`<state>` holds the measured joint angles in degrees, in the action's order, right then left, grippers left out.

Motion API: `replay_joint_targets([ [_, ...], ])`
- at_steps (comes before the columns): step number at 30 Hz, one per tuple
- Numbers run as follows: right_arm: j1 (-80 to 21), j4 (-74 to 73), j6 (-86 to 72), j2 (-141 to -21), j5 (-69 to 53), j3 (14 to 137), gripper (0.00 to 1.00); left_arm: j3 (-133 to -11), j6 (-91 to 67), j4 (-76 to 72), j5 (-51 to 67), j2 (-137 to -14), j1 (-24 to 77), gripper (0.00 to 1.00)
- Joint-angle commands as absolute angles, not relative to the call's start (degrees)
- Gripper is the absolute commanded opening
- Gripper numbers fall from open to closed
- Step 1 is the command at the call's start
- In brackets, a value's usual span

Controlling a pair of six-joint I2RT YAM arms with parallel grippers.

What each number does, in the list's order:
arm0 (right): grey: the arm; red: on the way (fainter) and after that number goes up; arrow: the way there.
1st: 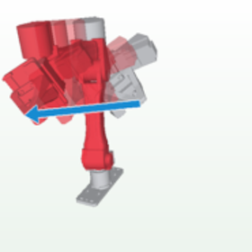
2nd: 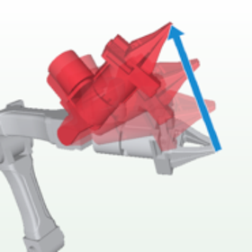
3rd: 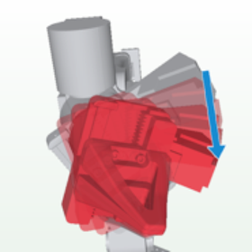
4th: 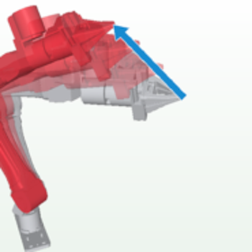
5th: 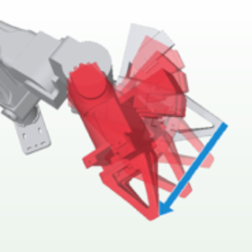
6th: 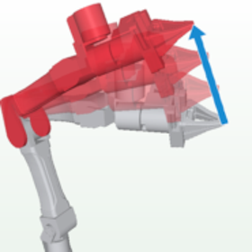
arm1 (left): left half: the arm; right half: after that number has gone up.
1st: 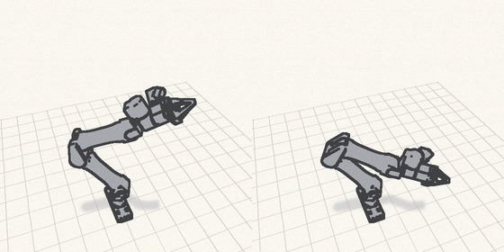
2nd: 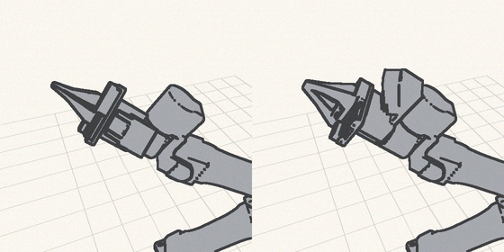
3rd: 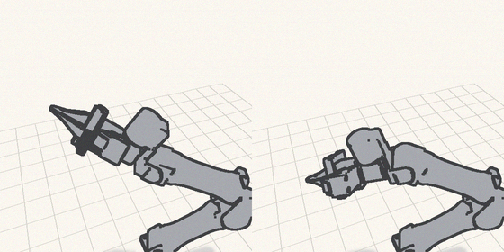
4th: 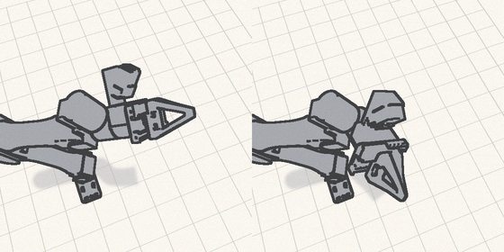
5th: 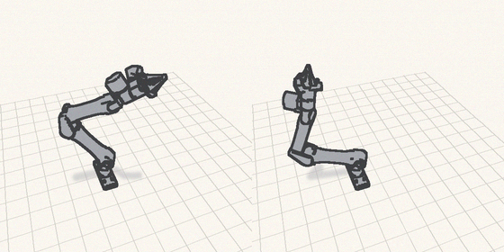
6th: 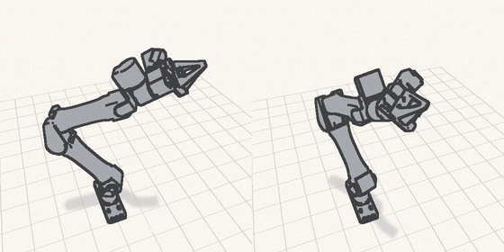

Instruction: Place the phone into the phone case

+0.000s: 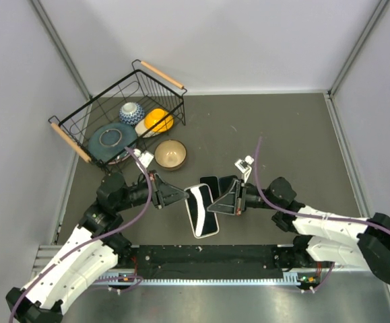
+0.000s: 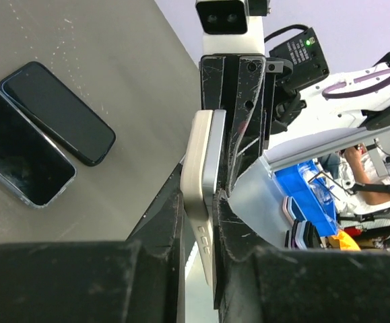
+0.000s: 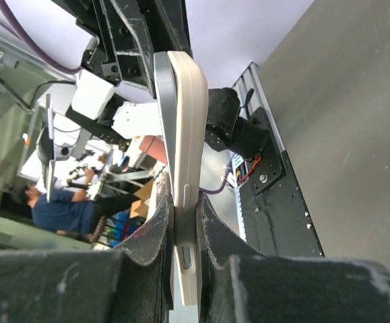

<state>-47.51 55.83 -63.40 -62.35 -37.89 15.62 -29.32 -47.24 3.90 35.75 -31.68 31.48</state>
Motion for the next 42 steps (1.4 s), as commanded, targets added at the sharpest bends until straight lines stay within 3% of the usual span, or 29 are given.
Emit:
replay_joint_targets([
  [1, -51.0, 47.8, -56.4, -55.7, -35.2, 22.8, 0.00, -29.4, -41.8, 4.9, 36.3, -31.2, 31.2, 0.26],
  [2, -51.2, 47.6, -56.3, -55.5, -35.6, 23.4, 0.00, -28.7, -43.6, 2.9, 37.0, -30.9, 31.2, 0.35],
  [5, -51.3, 49.9, -57.2, -55.1, -37.8, 22.8, 0.00, -26.9, -46.6, -3.4, 38.2, -29.1, 31.2, 0.42],
  [18, -51.3, 45.0, -52.9, -52.6, -42.2, 22.0, 0.00, -26.1, -49.6, -10.4, 51.8, -31.5, 31.2, 0.47],
  [21, -51.3, 44.7, -52.7, -52.9, -42.8, 22.5, 0.00, -26.1, -50.6, -12.2, 53.4, -32.6, 31.2, 0.40],
  [24, -51.3, 44.1, -52.6, -53.1, -42.7, 22.6, 0.00, -26.6, -49.7, -11.5, 52.5, -33.4, 31.2, 0.04],
  [25, -51.3, 43.9, -52.6, -53.0, -42.3, 22.6, 0.00, -27.2, -47.2, -9.7, 51.9, -33.6, 31.2, 0.00],
  [30, -51.3, 44.8, -52.6, -55.0, -41.2, 24.5, 0.12, -30.8, -36.3, 4.1, 47.9, -36.2, 31.3, 0.00],
  [31, -51.3, 44.0, -52.3, -55.9, -41.7, 26.9, 0.21, -30.8, -35.3, 4.1, 47.1, -36.7, 31.3, 0.00],
  [34, -51.3, 41.1, -50.5, -59.2, -41.9, 31.4, 0.28, -30.3, -37.0, 0.5, 51.0, -38.8, 31.3, 0.00],
  [39, -50.6, 40.2, -50.4, -61.1, -40.4, 34.5, 0.28, -30.2, -37.7, -3.2, 53.1, -39.8, 31.3, 0.00],
  [42, -49.6, 39.1, -50.1, -60.0, -38.9, 34.7, 0.20, -29.7, -37.6, -3.3, 53.7, -39.6, 31.3, 0.00],
])
